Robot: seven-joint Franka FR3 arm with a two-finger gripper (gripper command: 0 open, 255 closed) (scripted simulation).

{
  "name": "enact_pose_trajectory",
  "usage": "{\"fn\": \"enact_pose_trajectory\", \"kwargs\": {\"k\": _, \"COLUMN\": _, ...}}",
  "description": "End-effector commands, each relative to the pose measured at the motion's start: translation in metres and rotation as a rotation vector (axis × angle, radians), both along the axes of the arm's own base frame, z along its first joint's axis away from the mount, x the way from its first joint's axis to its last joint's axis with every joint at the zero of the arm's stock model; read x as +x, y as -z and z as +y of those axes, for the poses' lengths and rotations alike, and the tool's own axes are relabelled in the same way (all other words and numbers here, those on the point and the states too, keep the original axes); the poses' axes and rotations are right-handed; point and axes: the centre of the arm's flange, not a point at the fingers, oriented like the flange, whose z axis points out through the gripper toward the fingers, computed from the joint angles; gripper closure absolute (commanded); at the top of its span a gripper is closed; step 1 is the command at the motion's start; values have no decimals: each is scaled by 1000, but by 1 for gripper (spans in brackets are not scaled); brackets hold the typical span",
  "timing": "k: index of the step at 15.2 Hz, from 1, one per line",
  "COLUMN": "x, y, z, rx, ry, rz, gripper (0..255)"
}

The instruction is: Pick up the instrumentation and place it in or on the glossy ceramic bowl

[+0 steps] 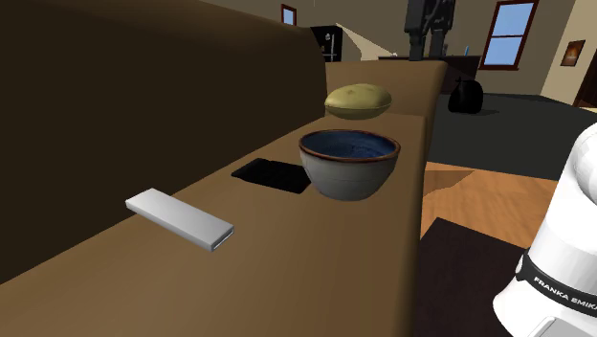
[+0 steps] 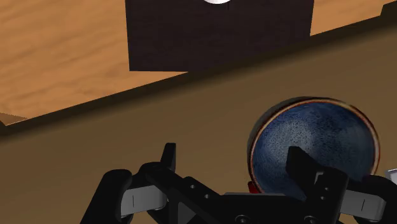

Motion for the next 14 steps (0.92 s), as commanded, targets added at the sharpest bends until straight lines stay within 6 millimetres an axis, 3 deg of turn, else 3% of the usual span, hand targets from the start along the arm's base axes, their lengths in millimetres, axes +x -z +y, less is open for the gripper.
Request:
{"fn": "enact_pose_trajectory", "kwargs": {"k": 1, "x": 0, "y": 0, "z": 0, "rx": 0, "ry": 0, "rz": 0, "gripper": 0}}
{"fn": "enact_pose_trajectory", "kwargs": {"k": 14, "x": 76, "y": 79, "z": 124, "rx": 24, "ry": -59, "rz": -36, "gripper": 0}}
